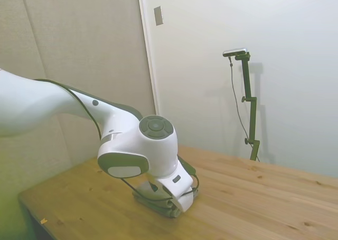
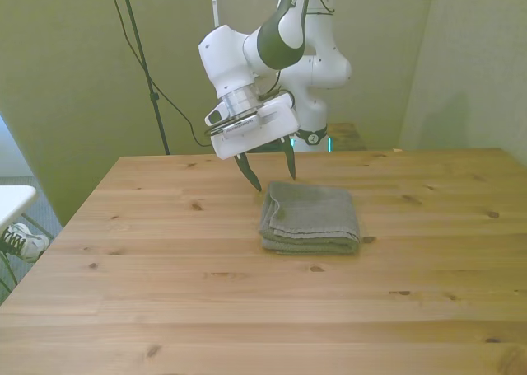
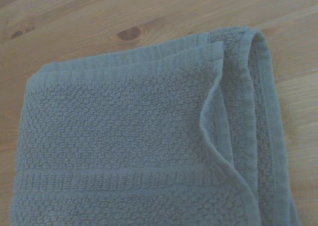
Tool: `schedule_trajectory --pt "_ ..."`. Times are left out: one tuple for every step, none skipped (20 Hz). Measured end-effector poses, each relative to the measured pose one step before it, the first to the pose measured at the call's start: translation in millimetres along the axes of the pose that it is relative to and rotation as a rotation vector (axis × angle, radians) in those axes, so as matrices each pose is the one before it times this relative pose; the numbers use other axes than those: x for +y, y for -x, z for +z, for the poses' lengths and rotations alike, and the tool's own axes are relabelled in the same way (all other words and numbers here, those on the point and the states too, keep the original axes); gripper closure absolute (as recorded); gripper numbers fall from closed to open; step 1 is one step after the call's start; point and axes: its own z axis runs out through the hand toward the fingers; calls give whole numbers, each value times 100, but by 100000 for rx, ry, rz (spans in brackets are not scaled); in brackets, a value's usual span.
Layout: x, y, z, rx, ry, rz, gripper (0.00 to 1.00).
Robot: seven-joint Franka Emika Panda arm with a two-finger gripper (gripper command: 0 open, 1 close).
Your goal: Unfold the towel
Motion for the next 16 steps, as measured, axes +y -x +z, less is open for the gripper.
schedule_trajectory --pt "-4 13 382 -612 -10 2 0" --pt "-77 31 428 -664 -26 83 0" --pt "-87 58 382 -603 154 -175 0" --pt "-103 79 360 -573 156 -341 0" --pt "-145 92 262 -465 -312 -688 0" --pt "-172 75 159 -288 -637 -1021 0" --pt "-149 68 71 -131 -698 -918 0" --pt "-106 54 47 -78 -207 -790 100" --pt "-36 23 23 -36 11 -487 100" --pt "-26 17 19 -36 15 -266 100" --pt "-28 18 18 -32 13 -191 100" --pt "-18 12 11 -21 8 -155 100" --pt "-10 6 7 -11 5 -98 100" --pt "-3 1 0 3 0 -39 100" --pt "0 -4 1 12 3 -15 100" --pt "-1 -17 10 21 21 -1 100"
